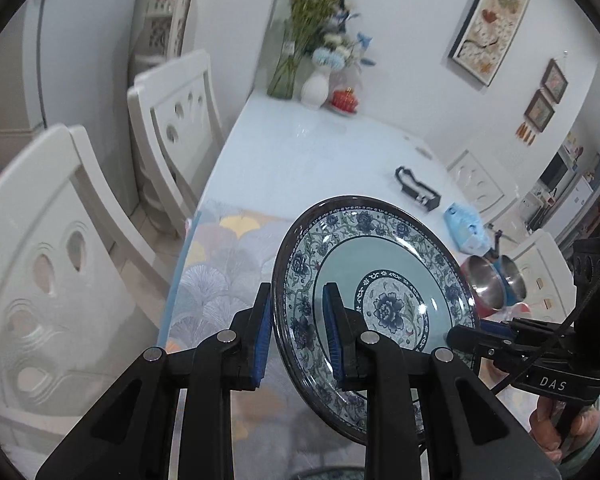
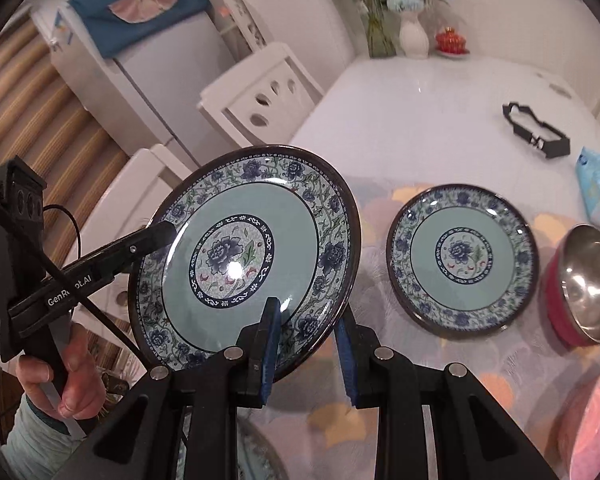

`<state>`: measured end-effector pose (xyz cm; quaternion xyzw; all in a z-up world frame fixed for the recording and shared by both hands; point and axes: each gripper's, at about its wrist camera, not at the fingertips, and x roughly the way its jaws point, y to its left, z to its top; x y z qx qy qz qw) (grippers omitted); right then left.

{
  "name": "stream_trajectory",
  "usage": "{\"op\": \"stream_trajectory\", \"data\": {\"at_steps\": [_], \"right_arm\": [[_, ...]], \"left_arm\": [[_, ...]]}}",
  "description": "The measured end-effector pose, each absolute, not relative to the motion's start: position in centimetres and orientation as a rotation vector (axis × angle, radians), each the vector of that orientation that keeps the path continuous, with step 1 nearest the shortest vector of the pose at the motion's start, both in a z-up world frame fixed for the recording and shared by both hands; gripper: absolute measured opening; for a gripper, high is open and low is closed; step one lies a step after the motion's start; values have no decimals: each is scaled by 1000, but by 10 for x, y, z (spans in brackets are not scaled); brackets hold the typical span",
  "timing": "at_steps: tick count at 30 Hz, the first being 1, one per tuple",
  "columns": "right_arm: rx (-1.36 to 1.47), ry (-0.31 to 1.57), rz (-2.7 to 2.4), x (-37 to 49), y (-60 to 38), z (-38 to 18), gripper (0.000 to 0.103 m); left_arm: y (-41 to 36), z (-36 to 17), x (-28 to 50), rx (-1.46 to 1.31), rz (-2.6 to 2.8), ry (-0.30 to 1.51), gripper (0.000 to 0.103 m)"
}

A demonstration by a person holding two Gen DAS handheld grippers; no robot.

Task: Organize plates and bowls
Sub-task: 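Lift the second plate with both tools and carry it over the first plate, then lower the second plate onto the first plate and open both tools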

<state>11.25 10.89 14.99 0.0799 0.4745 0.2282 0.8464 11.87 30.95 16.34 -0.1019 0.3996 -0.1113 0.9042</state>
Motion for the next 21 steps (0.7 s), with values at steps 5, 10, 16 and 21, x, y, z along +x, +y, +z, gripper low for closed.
{"op": "stream_trajectory", "data": {"at_steps": [5,10,16,21], "right_arm": [[156,967,500,76,113,173,27],[133,967,517,39,119,179,27],[122,998,547,3,126,170,27],[85,1017,566,-24,134,158,27]], "left_arm": [[312,183,82,-219,-225,779,21],[318,187,47,-224,-210,772,21],[326,177,12,-226,-185,803,21],[329,166,-12,-213,-178,839,21]]}}
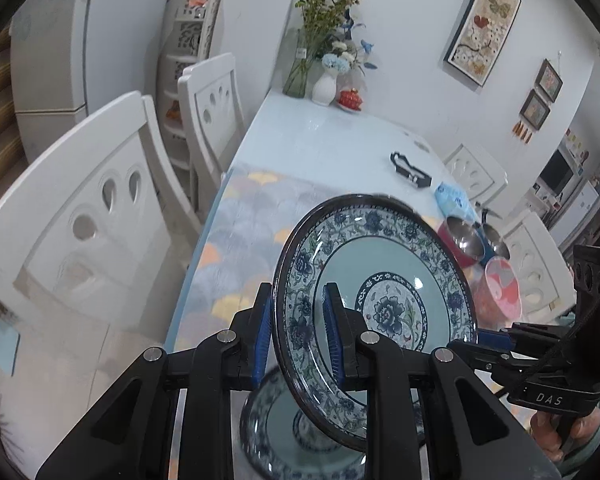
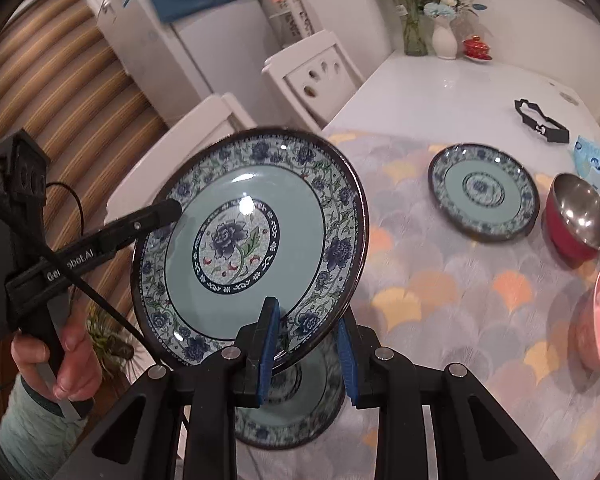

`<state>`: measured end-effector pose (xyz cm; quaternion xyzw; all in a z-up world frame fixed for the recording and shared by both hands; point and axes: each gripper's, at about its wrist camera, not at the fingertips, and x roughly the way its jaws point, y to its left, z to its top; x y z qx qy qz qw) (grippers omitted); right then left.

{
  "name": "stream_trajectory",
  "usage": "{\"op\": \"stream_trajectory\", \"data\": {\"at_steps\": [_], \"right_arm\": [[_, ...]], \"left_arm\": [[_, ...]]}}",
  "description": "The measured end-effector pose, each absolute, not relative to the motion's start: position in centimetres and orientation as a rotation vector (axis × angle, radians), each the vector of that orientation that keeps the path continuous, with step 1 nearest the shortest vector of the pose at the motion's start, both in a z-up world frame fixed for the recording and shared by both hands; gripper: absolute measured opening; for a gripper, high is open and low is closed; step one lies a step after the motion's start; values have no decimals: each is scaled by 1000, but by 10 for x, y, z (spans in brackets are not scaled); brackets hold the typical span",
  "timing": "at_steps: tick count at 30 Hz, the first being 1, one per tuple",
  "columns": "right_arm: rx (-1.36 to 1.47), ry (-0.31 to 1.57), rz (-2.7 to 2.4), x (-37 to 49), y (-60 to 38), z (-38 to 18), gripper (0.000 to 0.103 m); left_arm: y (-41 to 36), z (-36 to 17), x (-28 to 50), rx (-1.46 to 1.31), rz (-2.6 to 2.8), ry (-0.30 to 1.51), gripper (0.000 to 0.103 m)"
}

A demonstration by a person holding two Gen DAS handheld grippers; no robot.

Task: Organize plates and bowls
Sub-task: 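Lower the second plate onto the first plate and open both tools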

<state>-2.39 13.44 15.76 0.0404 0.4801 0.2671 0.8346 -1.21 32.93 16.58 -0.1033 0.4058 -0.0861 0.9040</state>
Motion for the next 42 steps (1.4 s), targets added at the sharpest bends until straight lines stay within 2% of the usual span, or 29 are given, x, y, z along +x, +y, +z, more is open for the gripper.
{"op": "stream_trajectory", "data": {"at_steps": [25,42], "right_arm": [[-63,1306,626,-96,150,62,27],[-5,1403,611,-82,153,41,28]], "left_arm": [[330,59,-86,-200,-168,1181,21],[333,48,-74,-222,-154,1187,21]]}}
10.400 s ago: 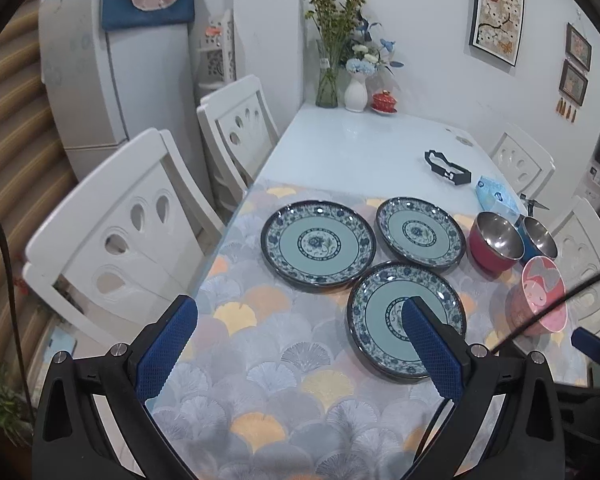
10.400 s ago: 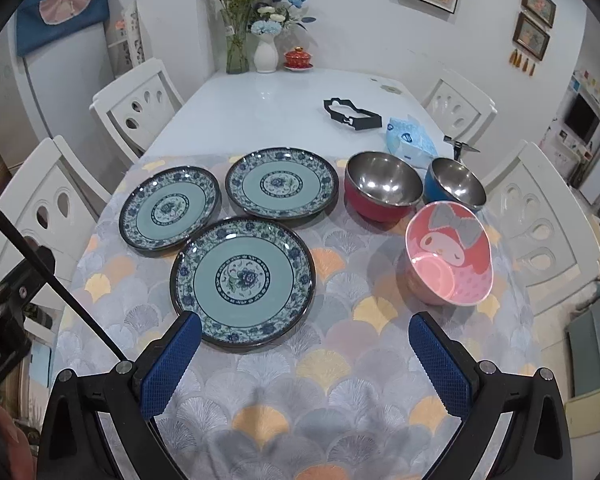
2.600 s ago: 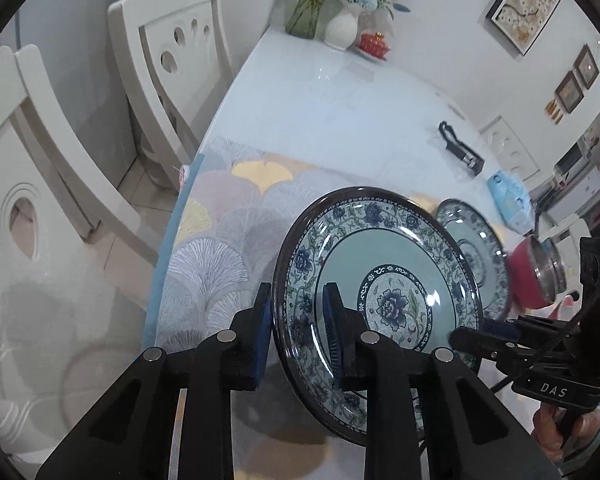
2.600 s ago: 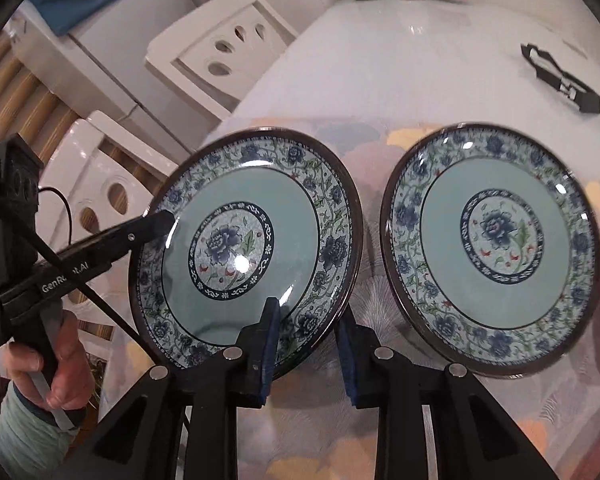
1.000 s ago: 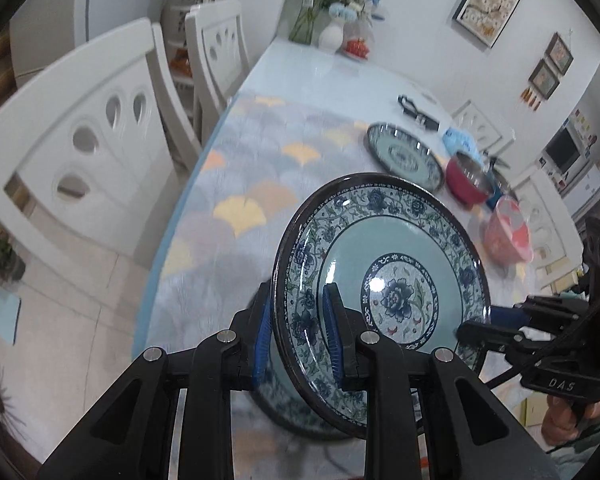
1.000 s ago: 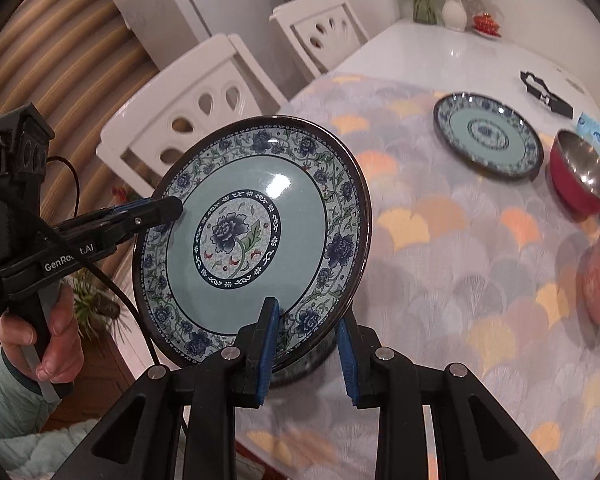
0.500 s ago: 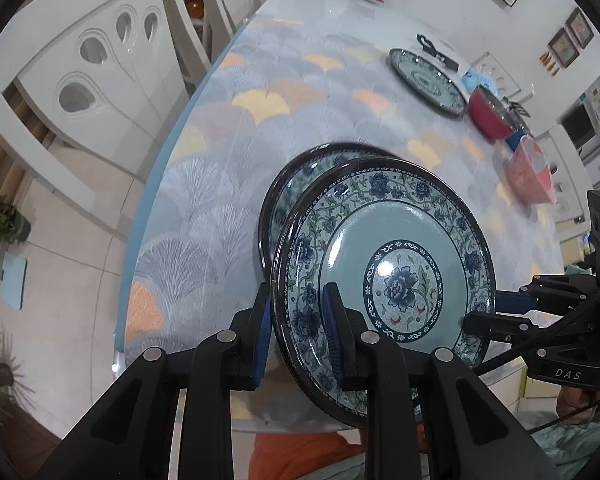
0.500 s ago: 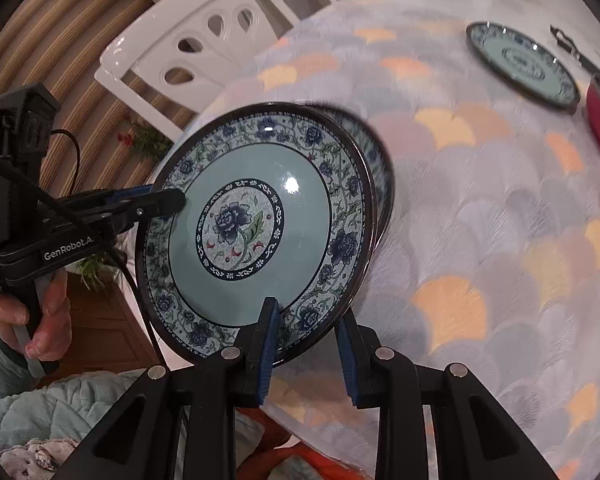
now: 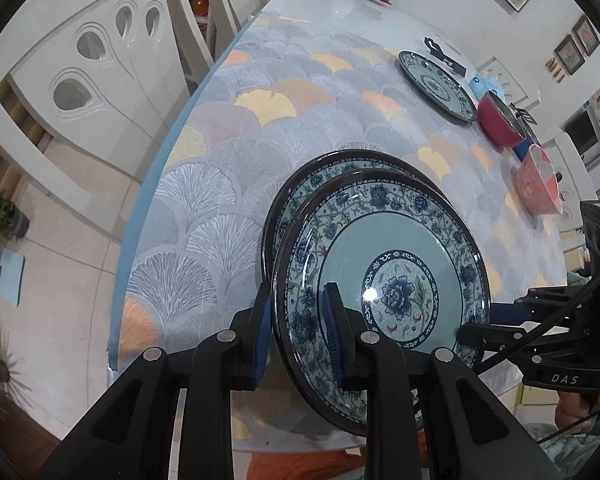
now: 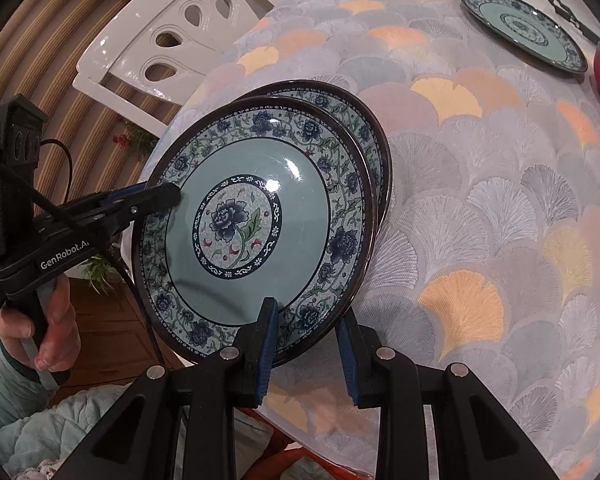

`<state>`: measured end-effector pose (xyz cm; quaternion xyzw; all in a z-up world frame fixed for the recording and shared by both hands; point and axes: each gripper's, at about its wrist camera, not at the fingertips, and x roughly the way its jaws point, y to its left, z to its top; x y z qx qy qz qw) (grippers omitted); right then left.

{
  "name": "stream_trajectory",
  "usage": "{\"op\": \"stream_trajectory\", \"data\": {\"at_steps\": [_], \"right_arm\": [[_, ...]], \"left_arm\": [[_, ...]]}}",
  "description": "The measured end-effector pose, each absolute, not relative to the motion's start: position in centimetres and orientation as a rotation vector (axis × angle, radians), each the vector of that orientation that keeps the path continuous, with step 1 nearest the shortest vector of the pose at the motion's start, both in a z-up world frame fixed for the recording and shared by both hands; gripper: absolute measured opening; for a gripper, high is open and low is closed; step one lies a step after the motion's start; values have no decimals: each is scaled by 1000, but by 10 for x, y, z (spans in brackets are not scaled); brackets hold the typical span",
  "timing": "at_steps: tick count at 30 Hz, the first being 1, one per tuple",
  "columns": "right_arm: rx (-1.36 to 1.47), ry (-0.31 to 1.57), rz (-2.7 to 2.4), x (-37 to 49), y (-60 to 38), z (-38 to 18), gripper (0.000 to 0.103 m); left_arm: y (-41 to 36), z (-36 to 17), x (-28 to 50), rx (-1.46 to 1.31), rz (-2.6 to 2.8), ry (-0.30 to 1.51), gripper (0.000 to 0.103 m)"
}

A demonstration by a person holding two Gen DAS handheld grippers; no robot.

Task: Organize plates and bowls
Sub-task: 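Lower the second plate onto the first plate and open both tools, then move both tools to the third blue-and-white plate and grip its rim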

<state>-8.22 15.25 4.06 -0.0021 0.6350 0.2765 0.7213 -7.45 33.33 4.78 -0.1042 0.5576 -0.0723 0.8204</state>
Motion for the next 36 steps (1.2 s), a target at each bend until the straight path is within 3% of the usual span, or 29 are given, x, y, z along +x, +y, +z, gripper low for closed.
{"op": "stream_trajectory", "data": {"at_steps": [27,36], "right_arm": [[69,1385,625,-74,142,44,28],[71,1226,566,-51,107,104,28]], "left_arm": [[336,65,-64,-248,-115,1134,23],[319,122,-22,-148,-159,978,23]]}}
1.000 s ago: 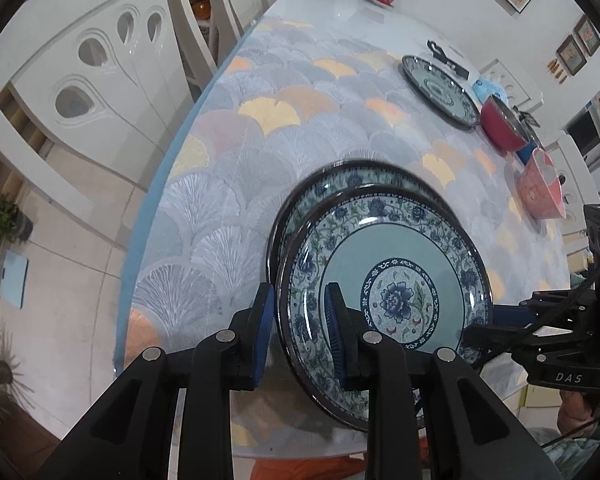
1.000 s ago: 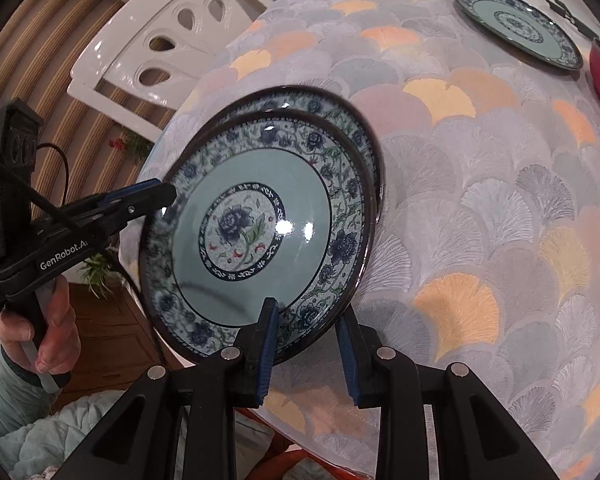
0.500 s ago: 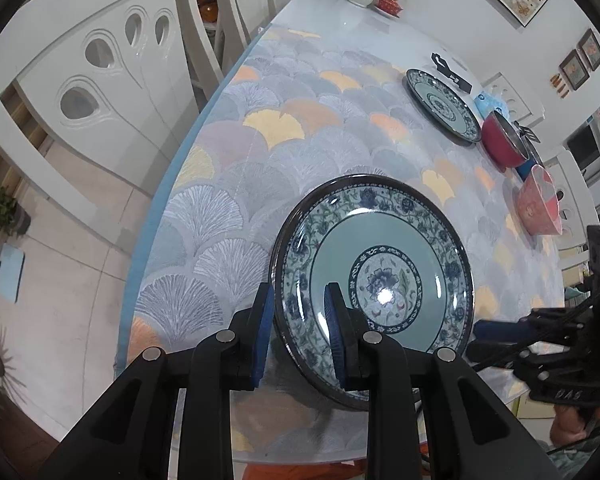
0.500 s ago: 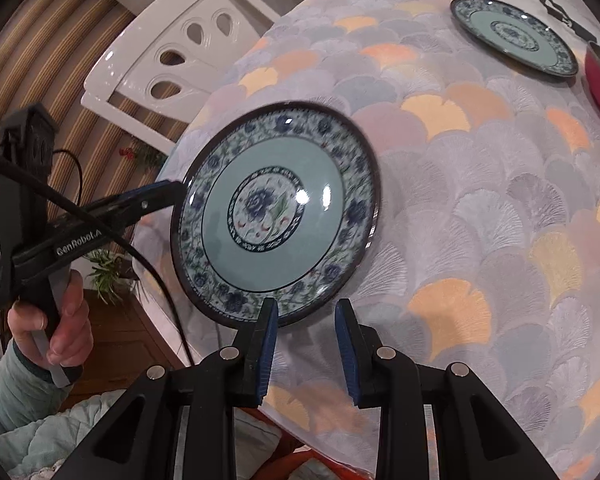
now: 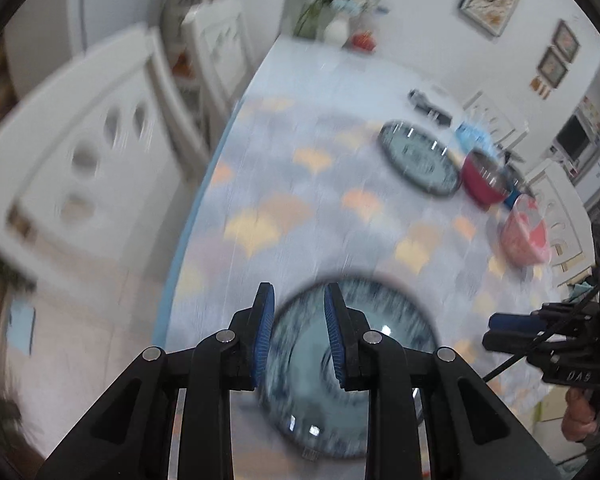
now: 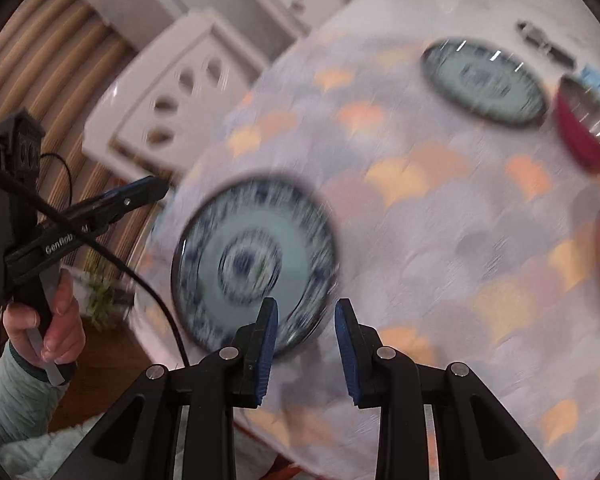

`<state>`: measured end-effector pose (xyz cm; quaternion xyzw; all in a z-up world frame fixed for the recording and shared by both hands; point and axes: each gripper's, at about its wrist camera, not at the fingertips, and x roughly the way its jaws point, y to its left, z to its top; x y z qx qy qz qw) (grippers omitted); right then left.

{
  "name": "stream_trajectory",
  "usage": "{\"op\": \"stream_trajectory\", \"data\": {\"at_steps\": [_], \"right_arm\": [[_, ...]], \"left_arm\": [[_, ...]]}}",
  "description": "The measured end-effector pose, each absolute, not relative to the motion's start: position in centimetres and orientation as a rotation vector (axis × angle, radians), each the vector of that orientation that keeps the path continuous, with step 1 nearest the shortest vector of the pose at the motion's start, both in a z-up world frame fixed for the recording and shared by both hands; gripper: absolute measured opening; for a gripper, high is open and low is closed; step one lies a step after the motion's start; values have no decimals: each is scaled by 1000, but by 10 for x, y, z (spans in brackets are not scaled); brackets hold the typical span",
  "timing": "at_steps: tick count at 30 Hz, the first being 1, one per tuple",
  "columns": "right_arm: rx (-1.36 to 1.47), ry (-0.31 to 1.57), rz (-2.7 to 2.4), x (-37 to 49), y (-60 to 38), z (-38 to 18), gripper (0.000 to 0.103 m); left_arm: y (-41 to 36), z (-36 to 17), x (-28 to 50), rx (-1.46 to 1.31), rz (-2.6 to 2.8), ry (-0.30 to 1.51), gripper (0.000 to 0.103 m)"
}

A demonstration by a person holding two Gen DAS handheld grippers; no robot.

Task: Organize plates and bowls
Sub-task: 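Move both tools to the third blue-and-white plate and grip its rim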

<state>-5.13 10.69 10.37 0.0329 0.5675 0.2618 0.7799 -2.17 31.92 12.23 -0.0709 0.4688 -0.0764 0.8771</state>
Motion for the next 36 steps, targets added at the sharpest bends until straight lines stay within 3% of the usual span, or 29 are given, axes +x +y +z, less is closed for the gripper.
{"op": "stream_trajectory", "data": {"at_steps": [4,5,6,8,9,14,17,21,36], "right_arm": [[152,1109,486,-25,77,144,29],[181,1077,462,-19,69,155,33],[220,1046,438,-11,59,165,37],[290,1001,407,2,44,178,66],[323,973,375,7,34,183,68],[392,975,230,33,10,175,66],[386,998,117,51,1,157,58],[403,1044,70,73,-6,130,57],[479,1140,-23,151,-23,51,51]], "left_arm": [[297,163,19,-117,-230,870,23],[292,170,25,-109,-248,853,24],[282,181,37,-90,-274,827,31],[265,193,52,-53,-301,794,49],[255,199,62,-38,-316,776,59],[216,196,113,24,-411,771,60],[196,173,153,22,-448,841,60],[182,138,198,-1,-469,928,60],[168,30,295,-129,-555,1185,36]]}}
